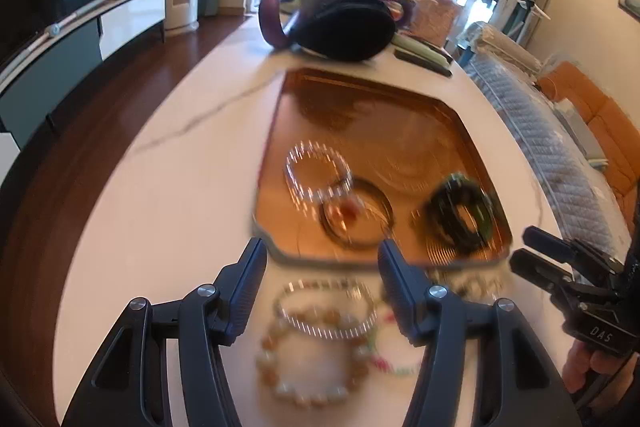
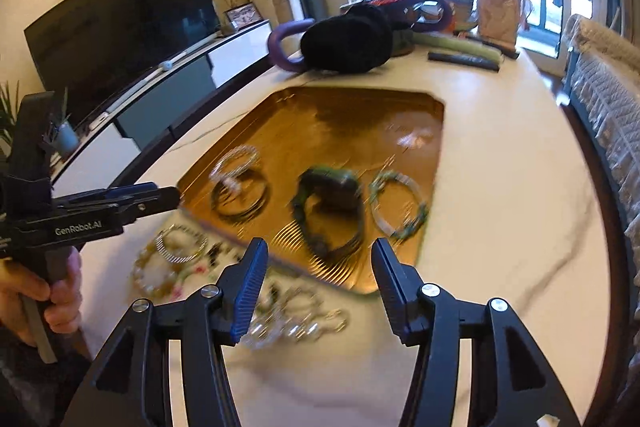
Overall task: Organize jewelry
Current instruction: 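Open the right tool over the tray while the left tool releases the crystal bracelet there, then grasp the pearl beaded strand with the right tool while the left tool grasps a beaded bracelet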
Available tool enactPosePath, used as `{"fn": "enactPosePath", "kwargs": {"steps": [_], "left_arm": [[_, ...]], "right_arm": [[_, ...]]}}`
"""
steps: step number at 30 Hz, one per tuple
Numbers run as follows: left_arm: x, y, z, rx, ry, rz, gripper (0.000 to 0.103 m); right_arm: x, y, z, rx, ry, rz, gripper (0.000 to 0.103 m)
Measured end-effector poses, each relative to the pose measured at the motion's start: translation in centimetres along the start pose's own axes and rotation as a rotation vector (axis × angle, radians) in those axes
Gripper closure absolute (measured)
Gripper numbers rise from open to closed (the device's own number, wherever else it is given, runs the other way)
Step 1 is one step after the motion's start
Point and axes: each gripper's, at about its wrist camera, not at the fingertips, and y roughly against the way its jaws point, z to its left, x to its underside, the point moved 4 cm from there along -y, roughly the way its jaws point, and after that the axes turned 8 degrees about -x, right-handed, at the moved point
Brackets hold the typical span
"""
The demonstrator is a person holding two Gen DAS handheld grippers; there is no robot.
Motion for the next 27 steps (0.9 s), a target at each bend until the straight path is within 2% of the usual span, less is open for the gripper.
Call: {"fn": "enactPosePath", "kwargs": {"steps": [7,9,14,15,21,27], "left_arm": [[2.6,0.5,-0.9,0.003,-0.076,0.021,0.046],[2.7,0.8,-0.8,0.002,-0.094,0.015,0.05],[2.8,0.5,-0.4,0.024,-0.096,0.031,0.07],[2.9,0.3,-0.4,0.02,-0.101,0.037,0.07],[2.6,-0.5,-0.7,-0.028,-0.133,0.025,0.073],[2.4,-0.8,-0.9,-0.024,-0.145,0.022,0.078]], "right_arm": [[2.2,-0.5,2.3,-0.022,0.07,0.052,0.052],[2.6,-0.6,2.7,-0.029,0.081,0.061,0.052],[3.0,-1.0,3.3,-0.042,0.097,0.069,0.052],[3.0,-1.2,3.5,-0.045,0.099,0.07,0.053],[2.8,-2.2,4.2,-0.067,0.11,0.086,0.061],[2.5,-2.9,5.0,-0.077,0.137,0.084,0.076]]}}
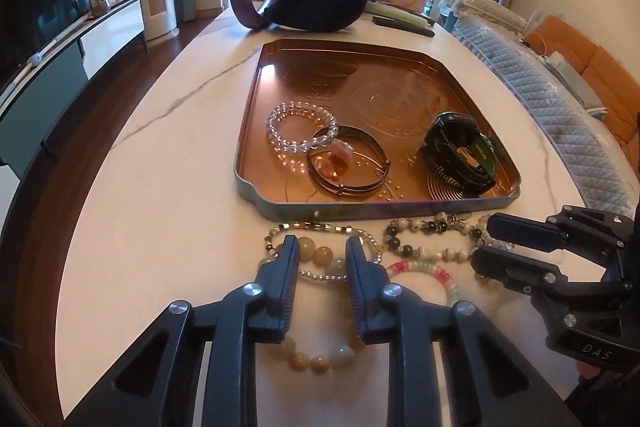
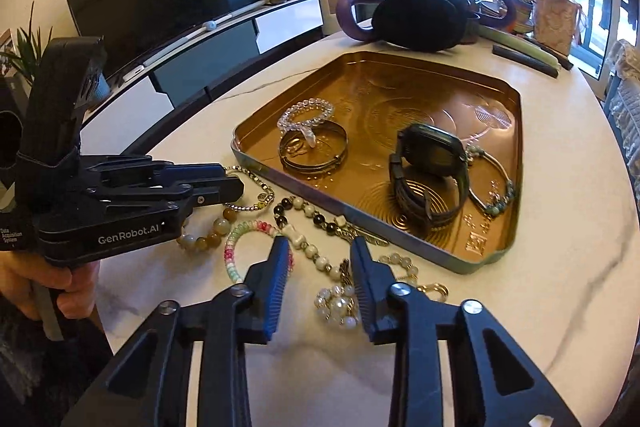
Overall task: Organize jewelry
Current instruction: 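Grasp the pearl beaded strand with the right tool while the left tool grasps a beaded bracelet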
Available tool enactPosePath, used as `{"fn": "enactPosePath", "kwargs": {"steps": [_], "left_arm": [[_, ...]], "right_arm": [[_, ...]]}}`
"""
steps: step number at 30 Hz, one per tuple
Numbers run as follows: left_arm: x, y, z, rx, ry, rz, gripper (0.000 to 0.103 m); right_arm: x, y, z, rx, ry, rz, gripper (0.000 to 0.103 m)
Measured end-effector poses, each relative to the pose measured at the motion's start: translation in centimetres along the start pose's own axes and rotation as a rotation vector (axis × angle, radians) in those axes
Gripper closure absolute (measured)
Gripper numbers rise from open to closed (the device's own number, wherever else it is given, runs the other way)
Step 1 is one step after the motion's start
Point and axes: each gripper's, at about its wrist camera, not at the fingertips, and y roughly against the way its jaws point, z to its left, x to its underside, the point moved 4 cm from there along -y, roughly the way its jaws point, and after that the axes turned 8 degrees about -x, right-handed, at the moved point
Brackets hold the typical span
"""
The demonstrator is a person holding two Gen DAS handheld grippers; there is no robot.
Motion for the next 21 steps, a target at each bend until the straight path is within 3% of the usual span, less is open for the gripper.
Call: {"fn": "enactPosePath", "kwargs": {"steps": [6,9,12,16,18,19,21], "left_arm": [[-0.6,-0.3,1.3,-0.007,0.043,0.003,0.078],[-0.4,-1.1,1.8,-0.052,0.057,0.02,0.078],[-0.3,-1.2,1.7,-0.085,0.041,-0.006,0.077],[0.1,-1.2,0.9,-0.102,-0.009,-0.011,0.078],[0.2,-0.9,0.1,-0.072,-0.042,-0.013,0.096],[0.3,-0.8,-0.1,-0.047,-0.034,-0.007,0.099],[0.4,-0.6,-0.4,-0.029,-0.03,-0.001,0.099]], "right_arm": [[-0.5,-0.6,-0.2,0.022,0.02,0.009,0.083],[-0.4,-1.1,-0.8,0.041,0.012,0.026,0.083],[0.0,-2.0,-1.2,0.044,0.0,0.069,0.083],[0.2,-2.5,-0.3,0.109,0.088,0.08,0.084],[0.2,-2.5,-0.2,0.12,0.096,0.079,0.091],[0.2,-2.6,-0.2,0.125,0.091,0.081,0.096],[0.0,-2.5,-0.3,0.129,0.079,0.084,0.096]]}}
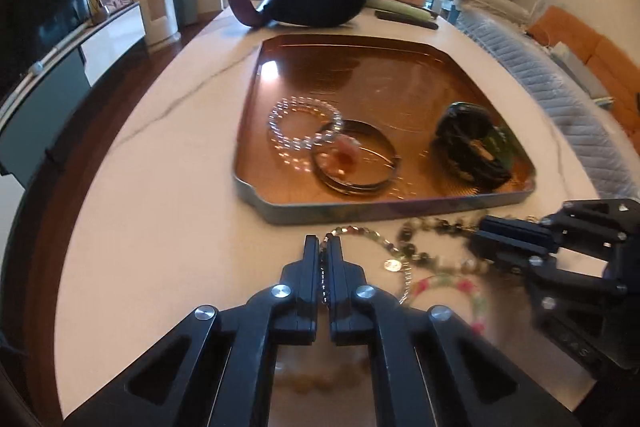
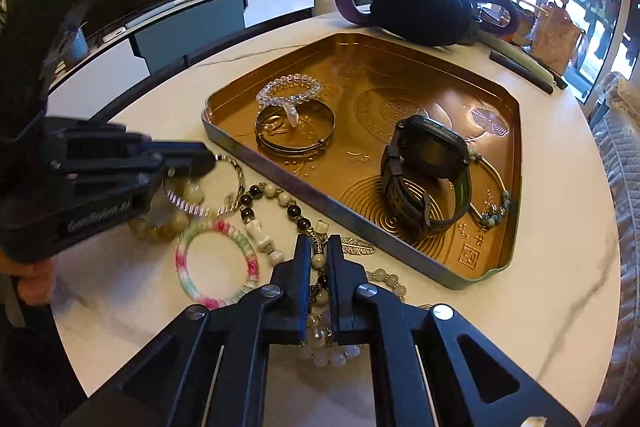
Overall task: Organize jewelry
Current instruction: 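Grasp the pearl beaded strand with the right tool while the left tool grasps a beaded bracelet, then carry the pearl strand in the right tool while the left tool carries the beaded bracelet over the tray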
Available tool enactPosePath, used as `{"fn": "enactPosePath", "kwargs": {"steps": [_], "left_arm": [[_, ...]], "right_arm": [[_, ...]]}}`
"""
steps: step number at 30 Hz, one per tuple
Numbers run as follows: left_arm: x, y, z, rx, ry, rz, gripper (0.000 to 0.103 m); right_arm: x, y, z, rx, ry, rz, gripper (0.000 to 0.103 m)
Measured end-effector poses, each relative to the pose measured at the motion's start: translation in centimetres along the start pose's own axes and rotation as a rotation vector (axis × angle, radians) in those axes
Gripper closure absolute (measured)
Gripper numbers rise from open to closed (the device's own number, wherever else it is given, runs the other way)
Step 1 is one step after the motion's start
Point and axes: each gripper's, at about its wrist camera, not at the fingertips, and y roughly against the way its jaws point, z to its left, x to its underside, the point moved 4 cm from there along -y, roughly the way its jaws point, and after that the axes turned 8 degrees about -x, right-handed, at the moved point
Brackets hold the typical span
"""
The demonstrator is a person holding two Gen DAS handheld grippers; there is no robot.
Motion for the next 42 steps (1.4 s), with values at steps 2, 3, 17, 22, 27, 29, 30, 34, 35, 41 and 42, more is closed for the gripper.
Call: {"fn": "enactPosePath", "kwargs": {"steps": [2,3,17,22,27,29,30,34,35,41,42], "left_arm": [[0.0,0.4,-0.4,0.004,-0.01,-0.009,0.099],[-0.1,0.7,-0.7,0.009,-0.014,-0.016,0.099],[-1.9,3.9,-2.7,0.137,0.012,-0.07,0.099],[-2.4,5.0,-3.9,0.207,-0.006,-0.095,0.099],[-2.8,6.1,-4.4,0.25,0.002,-0.11,0.099],[-3.2,6.6,-4.3,0.269,0.016,-0.119,0.099],[-3.4,6.8,-4.2,0.277,0.022,-0.124,0.099],[-4.6,8.5,-3.4,0.315,0.054,-0.17,0.099],[-4.9,9.0,-3.2,0.325,0.062,-0.186,0.099],[-6.3,10.3,-2.4,0.358,0.078,-0.237,0.099],[-6.4,10.3,-2.3,0.358,0.081,-0.24,0.099]], "right_arm": [[-0.1,0.4,-0.5,0.004,-0.034,-0.028,0.096],[-0.3,0.9,-0.7,0.011,-0.053,-0.045,0.096],[-1.7,5.9,-1.1,0.052,-0.108,-0.172,0.096],[-2.2,7.6,-1.1,0.033,-0.092,-0.207,0.096],[-2.8,10.3,-1.3,0.028,-0.055,-0.273,0.096],[-3.1,11.3,-1.2,0.034,-0.031,-0.296,0.096],[-3.2,11.7,-1.3,0.039,-0.023,-0.307,0.096],[-3.9,13.8,-2.0,0.064,-0.017,-0.356,0.096],[-4.0,14.1,-2.3,0.066,-0.019,-0.364,0.096],[-4.6,15.2,-3.8,0.085,-0.037,-0.394,0.096],[-4.6,15.1,-3.9,0.087,-0.039,-0.394,0.096]]}}
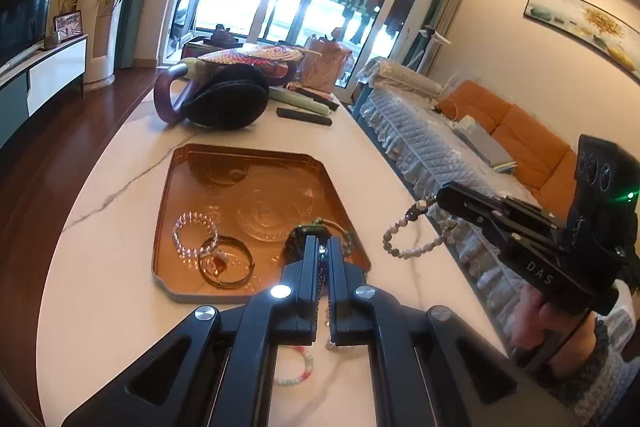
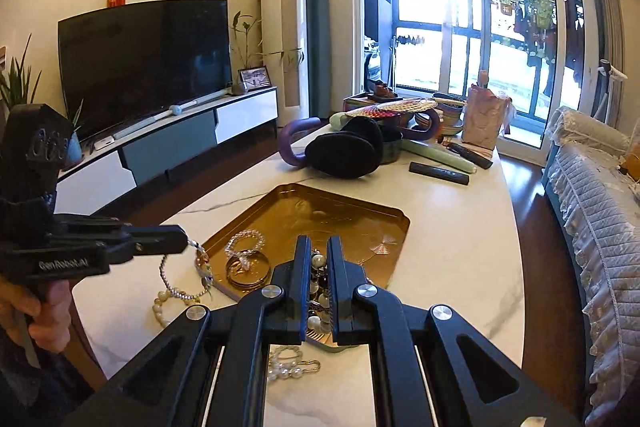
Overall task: Organize jewelry
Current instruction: 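Carry the pearl strand in the right tool while the left tool carries the beaded bracelet over the tray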
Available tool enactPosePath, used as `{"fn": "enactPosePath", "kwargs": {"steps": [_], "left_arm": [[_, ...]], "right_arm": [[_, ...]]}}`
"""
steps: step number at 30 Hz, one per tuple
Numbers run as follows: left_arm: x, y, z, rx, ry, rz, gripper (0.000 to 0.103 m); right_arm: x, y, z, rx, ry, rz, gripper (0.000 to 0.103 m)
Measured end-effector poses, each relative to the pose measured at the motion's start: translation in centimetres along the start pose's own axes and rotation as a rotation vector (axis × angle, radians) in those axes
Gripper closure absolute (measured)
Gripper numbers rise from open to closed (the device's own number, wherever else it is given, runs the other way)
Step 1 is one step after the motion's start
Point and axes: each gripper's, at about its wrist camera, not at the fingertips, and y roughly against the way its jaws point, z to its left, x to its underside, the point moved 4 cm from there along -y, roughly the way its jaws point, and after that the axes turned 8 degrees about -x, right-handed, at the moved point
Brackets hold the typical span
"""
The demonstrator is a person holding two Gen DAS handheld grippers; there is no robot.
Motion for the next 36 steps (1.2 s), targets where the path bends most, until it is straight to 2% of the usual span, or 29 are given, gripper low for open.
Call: {"fn": "enactPosePath", "kwargs": {"steps": [13,20,26,36], "left_arm": [[-2.3,-0.8,3.2,-0.012,0.091,-0.041,0.099],[-3.3,-3.3,5.5,-0.046,0.147,-0.033,0.099],[-4.3,-5.8,6.2,-0.055,0.144,-0.024,0.099],[-3.1,-12.9,7.2,-0.09,0.152,0.103,0.099]], "right_arm": [[-1.2,-1.4,-0.7,-0.008,0.012,-0.009,0.096],[-1.3,-4.0,-2.0,-0.005,0.003,0.001,0.096],[-1.1,-7.1,-3.8,0.002,-0.027,0.01,0.096],[0.4,-11.8,-6.7,-0.002,-0.058,0.037,0.096]]}}
